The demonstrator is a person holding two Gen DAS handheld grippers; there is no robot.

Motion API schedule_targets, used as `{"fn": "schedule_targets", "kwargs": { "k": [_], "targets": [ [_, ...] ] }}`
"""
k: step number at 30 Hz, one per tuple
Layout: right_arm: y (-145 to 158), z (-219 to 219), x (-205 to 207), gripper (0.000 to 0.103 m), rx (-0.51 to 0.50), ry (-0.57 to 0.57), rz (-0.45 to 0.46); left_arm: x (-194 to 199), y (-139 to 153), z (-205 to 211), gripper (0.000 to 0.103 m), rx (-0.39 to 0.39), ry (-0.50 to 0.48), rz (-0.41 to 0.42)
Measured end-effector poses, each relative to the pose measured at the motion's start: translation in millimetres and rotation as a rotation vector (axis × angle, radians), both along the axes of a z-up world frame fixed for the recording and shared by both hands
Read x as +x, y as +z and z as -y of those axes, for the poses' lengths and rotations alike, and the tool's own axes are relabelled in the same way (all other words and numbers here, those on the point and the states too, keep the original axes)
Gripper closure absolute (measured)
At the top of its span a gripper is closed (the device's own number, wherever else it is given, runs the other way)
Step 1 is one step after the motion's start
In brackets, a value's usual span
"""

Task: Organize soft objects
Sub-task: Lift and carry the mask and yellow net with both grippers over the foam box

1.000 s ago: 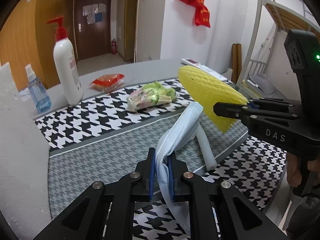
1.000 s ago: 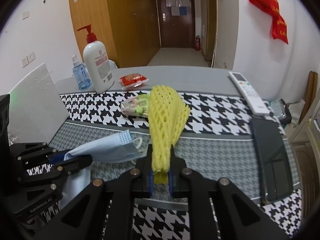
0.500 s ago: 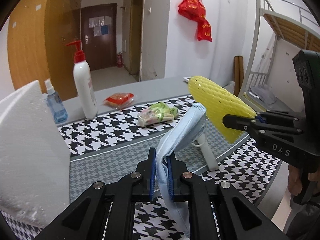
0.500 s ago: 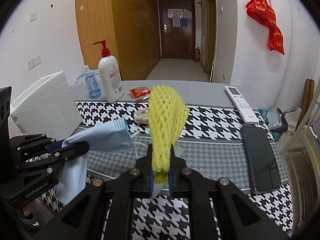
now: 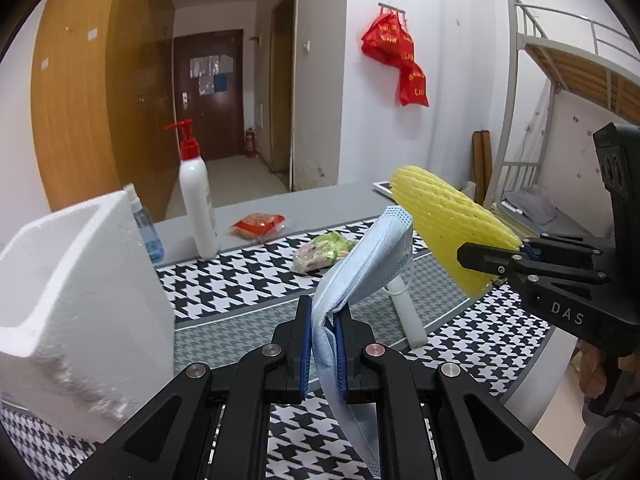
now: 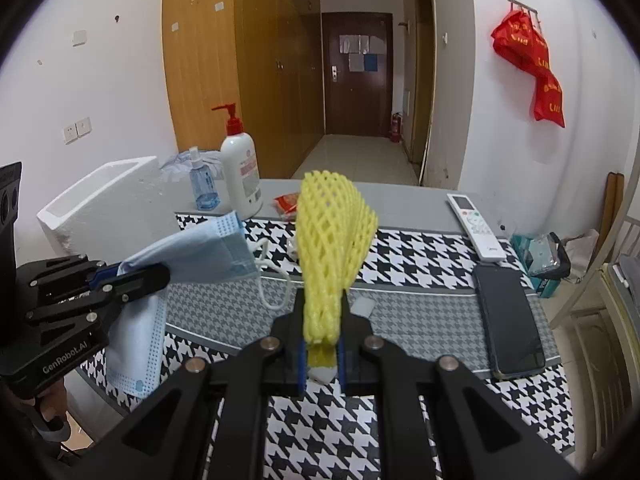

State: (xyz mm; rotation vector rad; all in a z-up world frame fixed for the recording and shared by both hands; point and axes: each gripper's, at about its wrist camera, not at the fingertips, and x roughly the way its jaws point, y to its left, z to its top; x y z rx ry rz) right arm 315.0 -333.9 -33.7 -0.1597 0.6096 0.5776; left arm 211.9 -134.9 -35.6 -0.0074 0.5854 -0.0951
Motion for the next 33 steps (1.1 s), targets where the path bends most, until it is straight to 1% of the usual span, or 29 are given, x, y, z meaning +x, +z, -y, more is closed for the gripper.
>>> {"fn": "schedule_targets", "kwargs": {
  "k": [14,25,33],
  "targets": [
    [20.3,-4.1,-29.7,0.089,0.036,0.015,0.079,-34.5,31.7,-12.4,0.092,0.027,0.024,0.102],
    [28.5,-11.8,-49.5,0.089,0.045,0.010,0.130,-50.4,46.2,-25.1,0.092,0.037,0.029,0.157],
    [31.5,-22.0,-55.9,0.089,0.048,0.008,0.151,-56.8,51.4,-37.3,0.092,0.041,0.035,0.187]
  ]
}}
